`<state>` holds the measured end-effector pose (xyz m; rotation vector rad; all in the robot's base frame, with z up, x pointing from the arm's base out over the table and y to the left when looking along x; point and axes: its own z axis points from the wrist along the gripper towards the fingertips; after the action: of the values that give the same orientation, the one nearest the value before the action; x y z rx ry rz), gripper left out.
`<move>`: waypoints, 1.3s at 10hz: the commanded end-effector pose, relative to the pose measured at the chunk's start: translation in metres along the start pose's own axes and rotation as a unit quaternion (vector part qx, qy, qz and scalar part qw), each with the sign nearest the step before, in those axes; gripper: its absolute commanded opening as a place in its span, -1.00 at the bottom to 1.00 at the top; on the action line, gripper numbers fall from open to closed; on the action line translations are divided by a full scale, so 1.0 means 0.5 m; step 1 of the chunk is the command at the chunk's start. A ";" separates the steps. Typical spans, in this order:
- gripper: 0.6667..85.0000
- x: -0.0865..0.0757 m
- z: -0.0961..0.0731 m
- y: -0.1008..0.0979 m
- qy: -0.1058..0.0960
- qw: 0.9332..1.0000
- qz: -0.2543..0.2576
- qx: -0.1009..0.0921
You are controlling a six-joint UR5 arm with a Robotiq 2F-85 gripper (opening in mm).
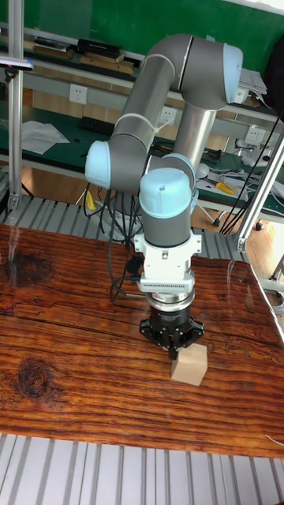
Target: Use the gripper to push the small block from left to right
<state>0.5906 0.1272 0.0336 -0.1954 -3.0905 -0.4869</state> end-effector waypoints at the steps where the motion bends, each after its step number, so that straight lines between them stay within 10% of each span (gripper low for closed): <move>1: -0.99 0.001 -0.001 0.038 0.001 0.999 0.002 -0.033; 13: -0.99 -0.006 -0.004 0.116 -0.013 0.994 0.003 -0.107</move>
<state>0.5960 0.1729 0.0469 -0.2049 -3.0620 -0.7540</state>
